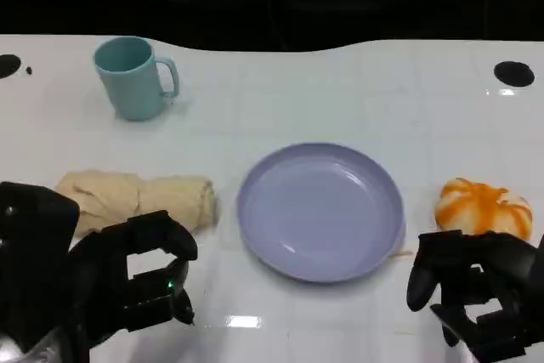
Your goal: Grasp the towel on the left side of the plate with the left hand and place it into the plate.
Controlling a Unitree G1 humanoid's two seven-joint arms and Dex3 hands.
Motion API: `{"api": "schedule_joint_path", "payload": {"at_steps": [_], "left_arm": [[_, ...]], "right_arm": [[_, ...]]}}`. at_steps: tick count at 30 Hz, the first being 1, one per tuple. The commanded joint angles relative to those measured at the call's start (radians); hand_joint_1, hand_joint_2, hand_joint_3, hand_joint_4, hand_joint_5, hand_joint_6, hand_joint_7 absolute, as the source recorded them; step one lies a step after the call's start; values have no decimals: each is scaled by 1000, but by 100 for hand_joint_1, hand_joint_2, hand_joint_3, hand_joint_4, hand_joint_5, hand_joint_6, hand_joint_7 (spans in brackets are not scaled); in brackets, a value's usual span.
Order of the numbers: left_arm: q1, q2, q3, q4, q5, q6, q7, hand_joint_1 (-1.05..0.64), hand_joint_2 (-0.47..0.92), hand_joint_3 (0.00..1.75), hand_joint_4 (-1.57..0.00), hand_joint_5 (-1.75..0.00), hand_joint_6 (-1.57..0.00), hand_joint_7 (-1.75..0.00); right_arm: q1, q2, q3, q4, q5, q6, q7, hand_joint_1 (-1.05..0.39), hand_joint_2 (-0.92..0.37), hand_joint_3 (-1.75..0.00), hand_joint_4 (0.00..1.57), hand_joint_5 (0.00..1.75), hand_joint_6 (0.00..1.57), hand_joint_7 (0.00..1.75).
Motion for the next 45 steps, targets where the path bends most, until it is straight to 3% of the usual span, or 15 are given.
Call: {"api": "schedule_joint_path", "payload": {"at_steps": [1, 3, 8, 13, 17, 25, 30, 35, 39, 45], "left_arm": [[6, 14, 0, -3, 15, -38, -11, -10, 68, 105, -73, -175, -67, -162], [11, 15, -5, 1, 26, -65, -11, -9, 67, 106, -73, -175, -67, -161], [40, 15, -37, 24, 101, -216, -9, -10, 63, 103, -62, -162, -68, -120], [64, 59, -116, 63, 303, -439, 7, -14, 82, 55, -51, -109, -61, -52], [57, 83, -137, 110, 411, -571, 11, -20, 91, 29, -44, -82, -54, -24], [4, 180, -178, 137, 723, -695, 43, -40, 92, 9, -23, -68, -39, -6], [-43, 230, -191, 190, 890, -759, 81, -47, 92, 1, -32, -42, -39, -1], [-141, 284, -233, 257, 1048, -738, 36, -49, 91, 0, -30, -34, -38, 0], [-235, 292, -282, 343, 1143, -683, -12, -52, 90, 0, -26, -29, -34, 0], [-346, 270, -340, 527, 1205, -690, 26, -53, 87, 0, -27, -26, -33, 0]], "right_arm": [[-5, -2, -1, -5, 0, 1, -5, 7, -62, -104, 68, 168, 67, 143], [-6, -2, 0, -6, 1, 6, -5, 7, -61, -105, 68, 168, 67, 143], [-7, -4, 3, -7, -1, 13, -6, 7, -62, -104, 68, 167, 67, 143], [-6, -1, 4, -4, 1, 3, -6, 8, -63, -103, 67, 168, 66, 143], [-8, 3, 7, -4, 0, 8, -11, 8, -62, -103, 68, 168, 67, 143], [-13, 3, 14, -7, -4, 19, -14, 7, -62, -103, 68, 167, 67, 143], [-15, 3, 21, -9, -7, 20, -16, 7, -62, -103, 68, 167, 67, 143], [-11, 6, 27, -23, -9, 27, -23, 7, -62, -103, 68, 168, 67, 143], [-8, 3, 27, -33, -10, 32, -23, 7, -62, -103, 68, 168, 67, 143], [-6, 6, 25, -44, -7, 44, -25, 7, -62, -103, 68, 168, 67, 143]]}}
